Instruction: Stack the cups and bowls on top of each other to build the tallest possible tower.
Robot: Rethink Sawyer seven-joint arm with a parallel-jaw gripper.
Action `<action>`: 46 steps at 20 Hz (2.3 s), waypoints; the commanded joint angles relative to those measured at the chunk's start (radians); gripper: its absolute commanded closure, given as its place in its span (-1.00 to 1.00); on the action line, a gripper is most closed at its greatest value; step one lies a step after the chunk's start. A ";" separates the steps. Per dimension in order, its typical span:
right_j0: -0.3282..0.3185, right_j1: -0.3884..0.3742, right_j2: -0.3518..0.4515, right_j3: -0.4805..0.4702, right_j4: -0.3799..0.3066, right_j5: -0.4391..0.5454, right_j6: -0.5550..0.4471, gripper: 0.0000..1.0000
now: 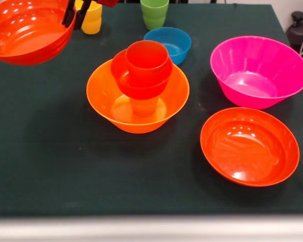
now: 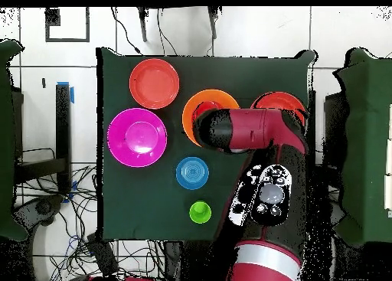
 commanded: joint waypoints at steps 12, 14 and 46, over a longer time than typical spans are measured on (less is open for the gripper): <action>0.116 -0.006 -0.023 -0.011 0.018 -0.056 0.308 1.00; 0.122 -0.005 -0.026 -0.009 0.018 -0.055 0.317 1.00; 0.248 0.070 -0.122 -0.111 0.113 0.097 0.382 1.00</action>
